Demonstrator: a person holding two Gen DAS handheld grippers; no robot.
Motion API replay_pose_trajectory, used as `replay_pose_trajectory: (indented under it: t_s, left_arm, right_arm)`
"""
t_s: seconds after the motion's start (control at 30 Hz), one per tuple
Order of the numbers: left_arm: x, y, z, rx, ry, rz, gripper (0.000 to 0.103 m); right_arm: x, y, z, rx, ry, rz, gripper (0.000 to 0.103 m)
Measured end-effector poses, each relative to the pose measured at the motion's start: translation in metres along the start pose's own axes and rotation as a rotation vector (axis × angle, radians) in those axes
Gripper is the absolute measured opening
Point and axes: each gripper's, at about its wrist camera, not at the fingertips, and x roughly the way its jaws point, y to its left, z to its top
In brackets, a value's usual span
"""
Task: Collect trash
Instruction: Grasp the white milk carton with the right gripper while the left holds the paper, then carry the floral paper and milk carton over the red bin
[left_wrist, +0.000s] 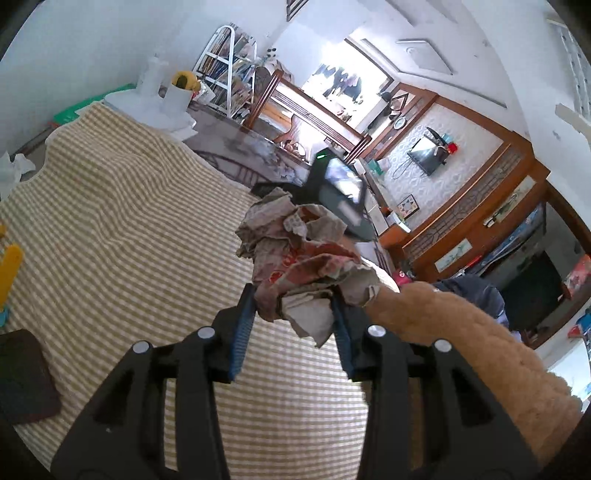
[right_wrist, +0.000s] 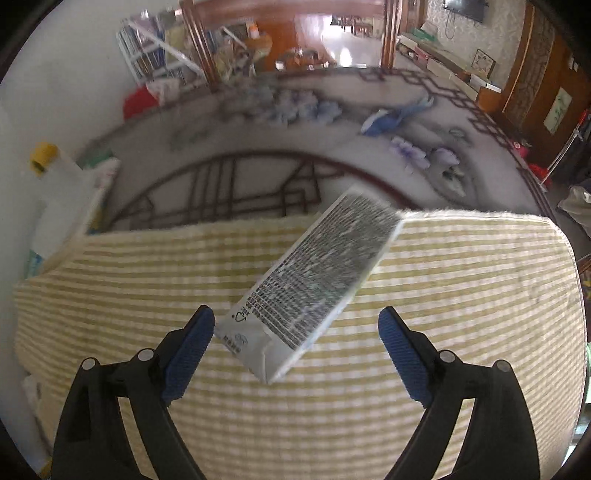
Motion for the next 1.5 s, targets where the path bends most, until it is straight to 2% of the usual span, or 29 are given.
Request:
replay_pose_trajectory:
  t_s: [0.07,0.13,0.17,0.27,0.47,0.63,0.8,1.07,1.23,1.27,1.3,1.37,1.47,1.5]
  left_arm:
    - [0.0,0.0,0.0,-0.003,0.002,-0.002,0.037]
    - [0.001,0.002,0.0,-0.013,0.007,-0.009,0.037]
    - [0.001,0.003,0.001,-0.014,0.007,-0.012,0.037]
    - [0.0,0.001,0.0,-0.009,0.009,-0.016,0.037]
    - [0.007,0.002,0.001,-0.002,0.019,-0.013,0.037]
    - [0.016,-0.003,-0.005,0.026,0.043,0.007,0.037]
    - [0.027,-0.012,-0.014,0.085,0.062,0.054,0.038]
    - [0.053,-0.028,-0.039,0.212,0.108,0.159,0.038]
    - [0.066,-0.041,-0.056,0.324,0.113,0.243,0.038]
    - [0.067,-0.044,-0.06,0.346,0.119,0.261,0.038]
    - [0.068,-0.048,-0.063,0.354,0.123,0.267,0.038]
    - [0.068,-0.056,-0.073,0.353,0.127,0.263,0.038]
    - [0.07,-0.072,-0.089,0.331,0.154,0.231,0.038]
    - [0.073,-0.079,-0.093,0.33,0.166,0.22,0.038]
  right_arm:
    - [0.004,0.0,-0.003,-0.042,-0.017,-0.02,0.066]
    - [0.002,-0.005,-0.008,-0.055,-0.029,0.009,0.06]
    - [-0.001,-0.011,-0.011,-0.056,-0.035,0.026,0.053]
    - [-0.014,-0.021,-0.019,-0.078,-0.048,0.079,0.047]
    - [-0.058,-0.056,-0.059,-0.159,-0.082,0.167,0.046]
    - [-0.1,-0.098,-0.119,-0.232,-0.073,0.222,0.046]
    - [-0.136,-0.134,-0.171,-0.226,-0.06,0.297,0.046]
    - [-0.174,-0.183,-0.238,-0.343,-0.166,0.263,0.046]
    - [-0.168,-0.227,-0.264,-0.21,-0.252,0.251,0.046]
    - [-0.164,-0.235,-0.265,-0.17,-0.239,0.234,0.046]
    - [-0.164,-0.243,-0.264,-0.133,-0.235,0.256,0.046]
    - [-0.167,-0.257,-0.262,-0.068,-0.235,0.311,0.046]
    - [-0.172,-0.275,-0.26,-0.014,-0.255,0.283,0.046]
    - [-0.173,-0.282,-0.259,0.02,-0.253,0.303,0.046]
